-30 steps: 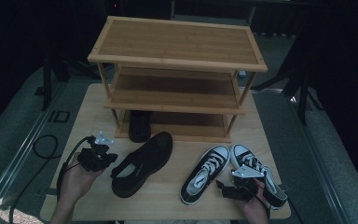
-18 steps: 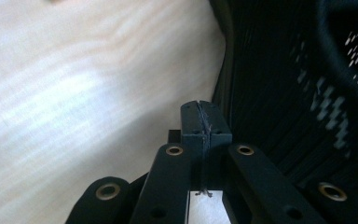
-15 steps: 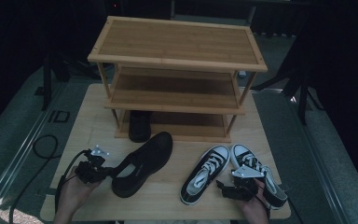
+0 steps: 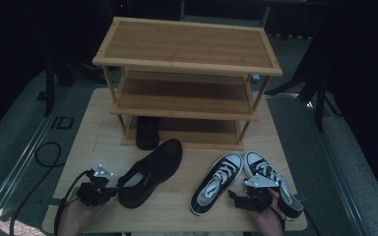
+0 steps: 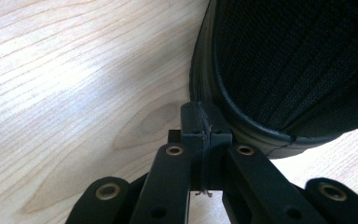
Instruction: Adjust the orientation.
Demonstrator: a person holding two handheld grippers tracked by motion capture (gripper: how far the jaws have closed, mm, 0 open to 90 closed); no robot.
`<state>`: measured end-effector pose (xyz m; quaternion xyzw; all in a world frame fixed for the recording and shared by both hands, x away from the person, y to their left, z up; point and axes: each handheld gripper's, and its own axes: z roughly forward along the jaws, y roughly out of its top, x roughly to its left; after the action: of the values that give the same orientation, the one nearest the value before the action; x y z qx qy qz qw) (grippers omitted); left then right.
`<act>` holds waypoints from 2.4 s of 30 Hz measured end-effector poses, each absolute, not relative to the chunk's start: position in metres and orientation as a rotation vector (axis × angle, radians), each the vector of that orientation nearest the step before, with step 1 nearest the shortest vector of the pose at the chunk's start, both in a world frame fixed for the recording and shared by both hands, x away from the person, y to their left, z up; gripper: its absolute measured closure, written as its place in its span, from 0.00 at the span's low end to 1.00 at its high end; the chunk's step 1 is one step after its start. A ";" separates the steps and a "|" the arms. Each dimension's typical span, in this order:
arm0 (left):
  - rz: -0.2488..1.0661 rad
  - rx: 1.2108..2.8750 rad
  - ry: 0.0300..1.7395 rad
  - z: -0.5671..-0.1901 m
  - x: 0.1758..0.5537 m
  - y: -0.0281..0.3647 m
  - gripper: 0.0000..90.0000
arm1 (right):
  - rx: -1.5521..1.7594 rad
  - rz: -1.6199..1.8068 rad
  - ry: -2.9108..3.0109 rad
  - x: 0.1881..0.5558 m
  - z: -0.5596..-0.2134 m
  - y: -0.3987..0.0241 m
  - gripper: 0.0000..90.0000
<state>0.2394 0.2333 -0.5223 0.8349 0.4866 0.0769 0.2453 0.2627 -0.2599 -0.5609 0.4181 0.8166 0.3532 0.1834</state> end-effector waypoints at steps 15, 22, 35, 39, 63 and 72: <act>0.128 2.323 1.207 -0.533 0.227 0.191 1.00 | 1.179 0.996 2.303 0.263 -0.561 -0.260 0.25; 0.125 2.308 1.198 -0.535 0.226 0.186 1.00 | 1.179 0.996 2.303 0.263 -0.561 -0.260 0.25; 0.081 2.315 1.115 -0.539 0.228 0.158 1.00 | 1.179 0.996 2.303 0.263 -0.561 -0.260 0.25; 0.084 2.320 1.097 -0.539 0.230 0.150 1.00 | 1.179 0.996 2.303 0.263 -0.561 -0.260 0.25; 0.175 2.373 0.950 -0.514 0.203 0.147 0.99 | 1.179 0.996 2.303 0.263 -0.561 -0.260 0.25; 0.194 2.412 0.838 -0.506 0.192 0.130 0.99 | 1.179 0.996 2.303 0.263 -0.561 -0.260 0.25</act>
<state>0.1915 0.1304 -0.5063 0.9024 0.3136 0.0727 0.2865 0.2627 -0.2598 -0.5609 0.4181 0.8166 0.3532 0.1834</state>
